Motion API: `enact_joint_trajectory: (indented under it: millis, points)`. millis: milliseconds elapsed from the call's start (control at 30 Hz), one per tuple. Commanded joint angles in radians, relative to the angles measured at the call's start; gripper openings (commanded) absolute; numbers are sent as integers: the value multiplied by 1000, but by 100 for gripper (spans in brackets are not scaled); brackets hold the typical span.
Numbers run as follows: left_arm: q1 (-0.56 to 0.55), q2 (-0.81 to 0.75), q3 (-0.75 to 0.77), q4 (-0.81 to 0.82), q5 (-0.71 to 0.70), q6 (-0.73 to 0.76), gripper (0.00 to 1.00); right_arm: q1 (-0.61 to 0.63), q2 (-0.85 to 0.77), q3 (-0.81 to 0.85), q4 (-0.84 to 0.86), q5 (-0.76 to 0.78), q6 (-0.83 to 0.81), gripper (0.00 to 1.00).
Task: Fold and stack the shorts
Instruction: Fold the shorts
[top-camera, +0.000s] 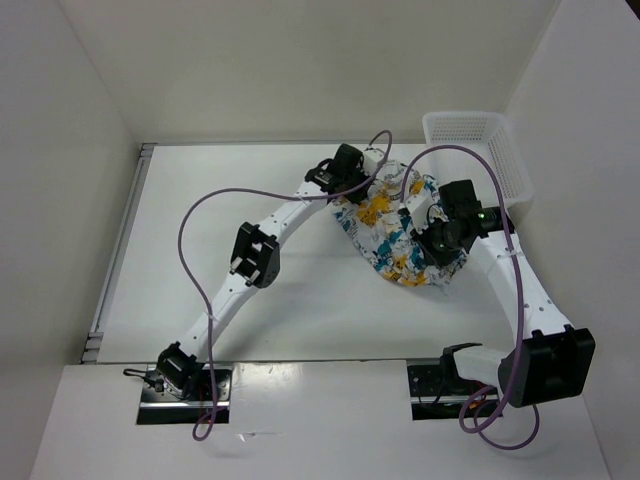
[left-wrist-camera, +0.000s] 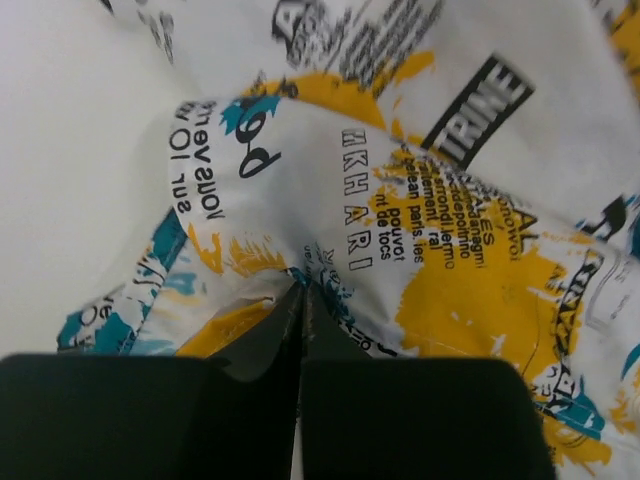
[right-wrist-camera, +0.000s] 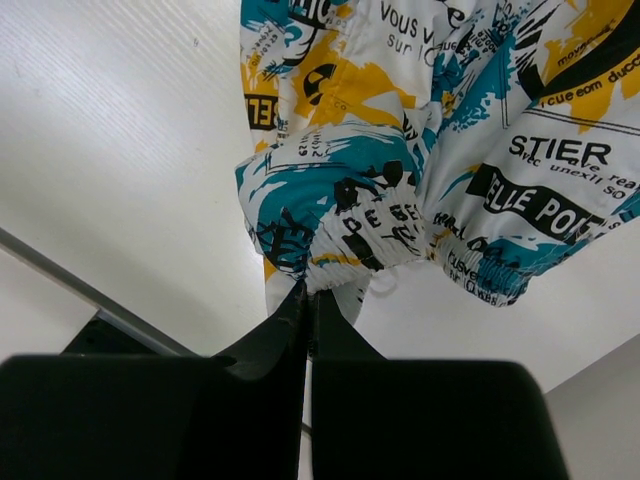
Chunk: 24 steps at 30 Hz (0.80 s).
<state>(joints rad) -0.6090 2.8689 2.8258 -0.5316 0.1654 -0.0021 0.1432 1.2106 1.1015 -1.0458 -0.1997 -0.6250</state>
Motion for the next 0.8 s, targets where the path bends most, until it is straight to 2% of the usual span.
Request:
enact_joint_trajectory:
  millis: [0, 100, 133, 200, 267, 300, 367, 533, 700, 767]
  points:
    - [54, -103, -78, -62, 58, 2, 0, -1, 3, 37, 56, -27, 8, 0]
    - [119, -244, -231, -102, 111, 2, 0, -1, 12, 37, 84, -38, 8, 0]
    - [135, -337, -381, -102, 120, 2, 0, -1, 12, 46, 105, -38, 8, 0]
    - [172, -492, -552, -65, 120, 2, 0, -1, 23, 46, 124, -49, 8, 0]
    - [181, -590, -778, -51, 143, 2, 0, -1, 32, 55, 139, -61, 8, 0]
    - [181, -630, -827, -51, 154, 2, 0, -1, 32, 55, 150, -73, 8, 0]
    - [181, -704, -879, -100, 178, 2, 4, -1, 41, 55, 161, -84, 8, 0]
    - [192, -752, -963, -97, 158, 2, 43, -1, 50, 55, 182, -93, 8, 0]
    - [228, -738, -964, -54, 117, 2, 59, -1, 40, 55, 191, -93, 8, 0]
    - [229, -706, -945, -54, 97, 2, 61, -1, 30, 55, 182, -93, 8, 0]
